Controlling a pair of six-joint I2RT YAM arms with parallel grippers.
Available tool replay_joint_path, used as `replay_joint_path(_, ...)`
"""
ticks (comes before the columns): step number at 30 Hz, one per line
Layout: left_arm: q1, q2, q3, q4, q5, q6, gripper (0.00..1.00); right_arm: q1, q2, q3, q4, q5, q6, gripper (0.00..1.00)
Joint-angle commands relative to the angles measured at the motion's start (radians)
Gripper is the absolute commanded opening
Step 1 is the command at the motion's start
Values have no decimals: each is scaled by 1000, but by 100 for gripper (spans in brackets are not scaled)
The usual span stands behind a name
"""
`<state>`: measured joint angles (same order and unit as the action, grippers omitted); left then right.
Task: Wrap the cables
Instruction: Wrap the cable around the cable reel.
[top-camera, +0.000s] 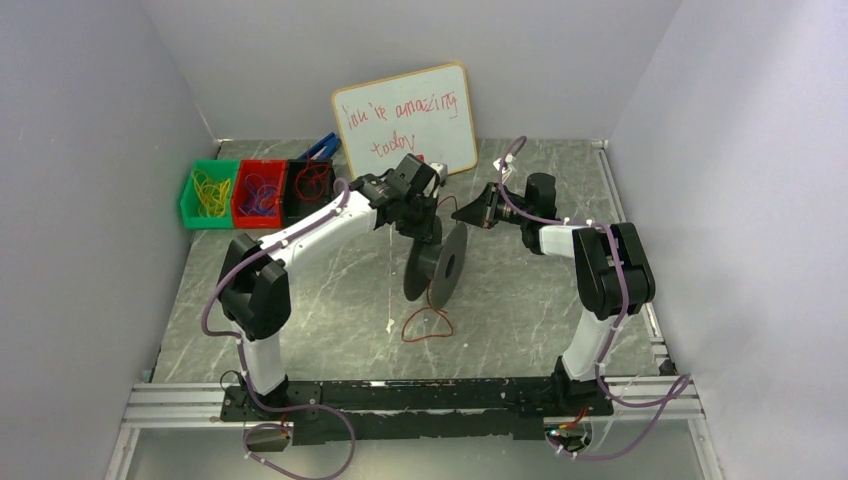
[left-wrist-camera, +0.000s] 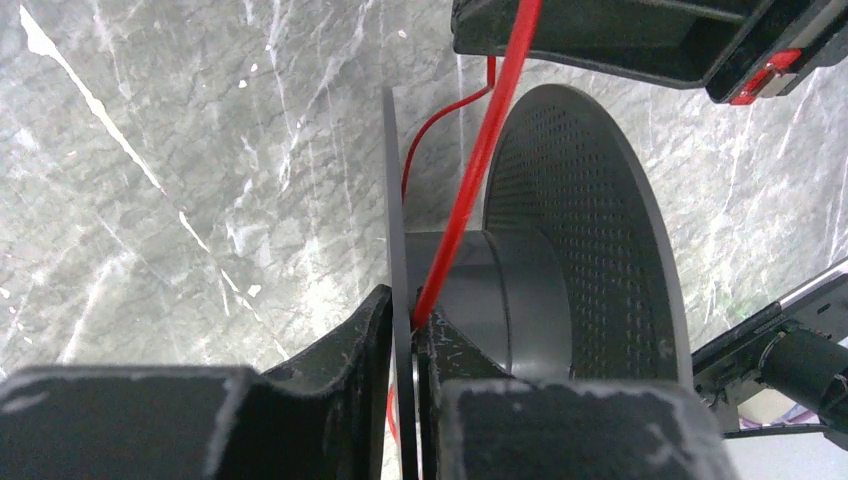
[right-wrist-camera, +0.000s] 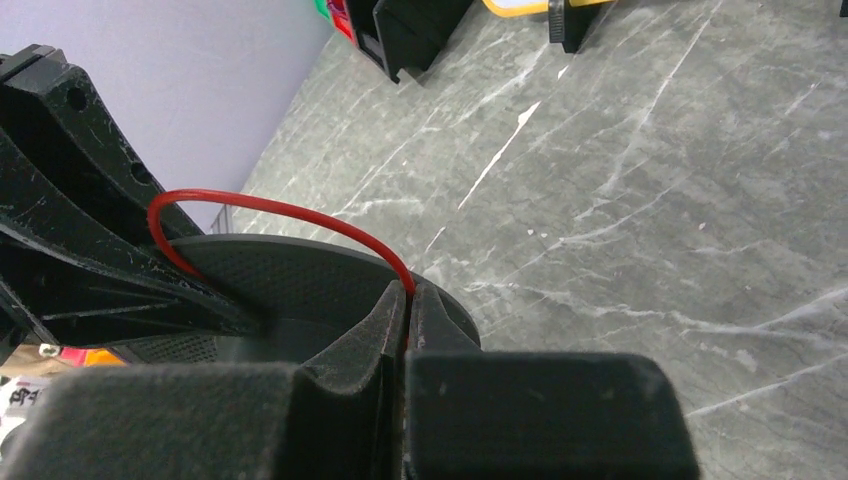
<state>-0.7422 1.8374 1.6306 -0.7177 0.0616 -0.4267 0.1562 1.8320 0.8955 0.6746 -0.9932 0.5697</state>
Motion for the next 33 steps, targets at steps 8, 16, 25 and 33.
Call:
replay_joint_path(8, -4, -9, 15, 19, 13, 18, 14, -13, -19, 31, -70, 13, -99, 0)
replay_joint_path(16, 1, -32, 38, 11, -3, 66, 2, -41, 26, 86, -238, 62, -220, 0)
replay_joint_path(25, 56, -61, 127, 16, 26, 107, 2, -37, 4, 91, -264, 34, -253, 0)
replay_joint_path(33, 91, -95, 256, 6, 42, 148, 2, -32, -72, 87, -297, 54, -275, 0)
